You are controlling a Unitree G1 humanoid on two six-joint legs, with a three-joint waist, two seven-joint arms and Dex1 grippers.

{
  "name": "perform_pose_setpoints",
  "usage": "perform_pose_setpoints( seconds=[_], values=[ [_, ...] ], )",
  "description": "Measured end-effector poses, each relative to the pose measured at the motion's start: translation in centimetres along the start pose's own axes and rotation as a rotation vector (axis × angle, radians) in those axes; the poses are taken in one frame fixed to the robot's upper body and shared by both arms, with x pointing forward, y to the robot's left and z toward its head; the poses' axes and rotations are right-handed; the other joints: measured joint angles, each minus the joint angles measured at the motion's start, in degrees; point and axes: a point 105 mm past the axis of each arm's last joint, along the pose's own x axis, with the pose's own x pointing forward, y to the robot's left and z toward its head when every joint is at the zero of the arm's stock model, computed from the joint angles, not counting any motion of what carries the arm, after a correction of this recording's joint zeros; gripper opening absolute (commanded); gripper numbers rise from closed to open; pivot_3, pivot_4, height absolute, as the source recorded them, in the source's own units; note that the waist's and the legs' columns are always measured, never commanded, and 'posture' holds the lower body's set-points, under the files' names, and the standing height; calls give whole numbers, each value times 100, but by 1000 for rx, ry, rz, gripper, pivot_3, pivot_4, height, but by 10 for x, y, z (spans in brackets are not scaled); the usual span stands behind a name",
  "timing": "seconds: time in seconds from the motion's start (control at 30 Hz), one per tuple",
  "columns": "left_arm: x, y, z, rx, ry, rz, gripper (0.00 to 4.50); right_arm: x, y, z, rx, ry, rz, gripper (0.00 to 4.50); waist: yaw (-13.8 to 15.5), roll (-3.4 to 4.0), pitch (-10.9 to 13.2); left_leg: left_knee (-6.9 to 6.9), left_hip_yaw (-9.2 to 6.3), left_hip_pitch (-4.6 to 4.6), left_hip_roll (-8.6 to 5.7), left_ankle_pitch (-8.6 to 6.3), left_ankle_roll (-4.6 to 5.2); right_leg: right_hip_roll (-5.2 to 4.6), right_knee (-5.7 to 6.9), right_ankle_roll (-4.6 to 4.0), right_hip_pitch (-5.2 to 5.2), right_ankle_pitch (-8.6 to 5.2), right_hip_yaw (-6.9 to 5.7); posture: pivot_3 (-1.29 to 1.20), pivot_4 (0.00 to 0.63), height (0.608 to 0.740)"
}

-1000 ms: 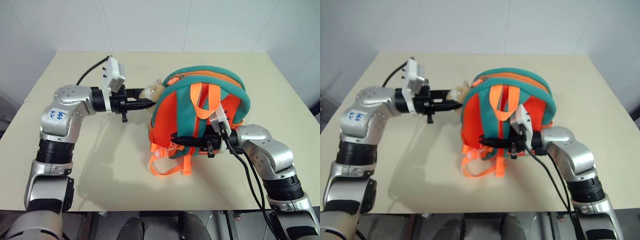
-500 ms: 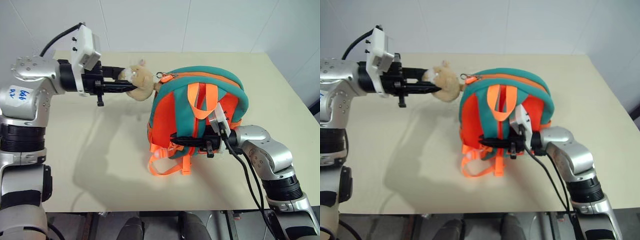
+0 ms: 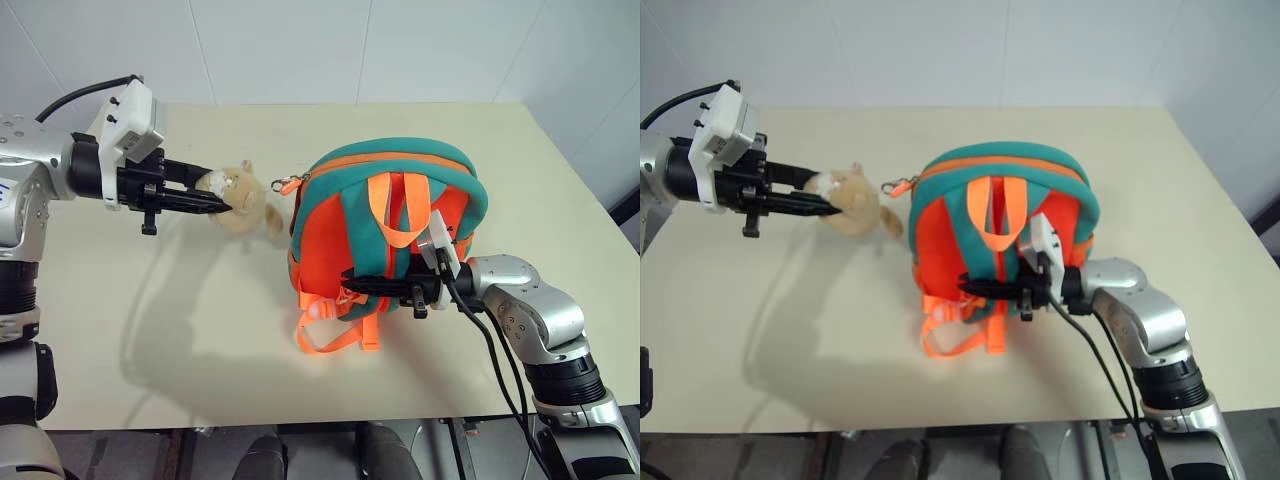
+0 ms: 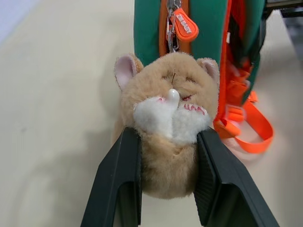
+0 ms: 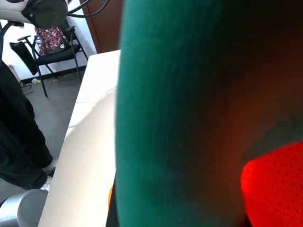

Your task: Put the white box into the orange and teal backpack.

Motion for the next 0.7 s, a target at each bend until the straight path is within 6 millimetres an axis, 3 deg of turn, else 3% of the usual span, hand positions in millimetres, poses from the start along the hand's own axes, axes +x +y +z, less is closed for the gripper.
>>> perform_pose_setpoints(
  seconds=[0.4,0.7],
  values=[
    [10,-13,-50,-96,155,-106,1017,0,0,0,-2,0,-10,632,-2,1,0,0,1,1,4,-1,1,3,3,-1,-1,-1,0,0,150,740],
    [36,-24,-79,-129,246,-199,1017,0,0,0,-2,0,-18,632,-4,1,0,0,1,1,4,-1,1,4,4,-1,-2,-1,1,0,150,740]
  ],
)
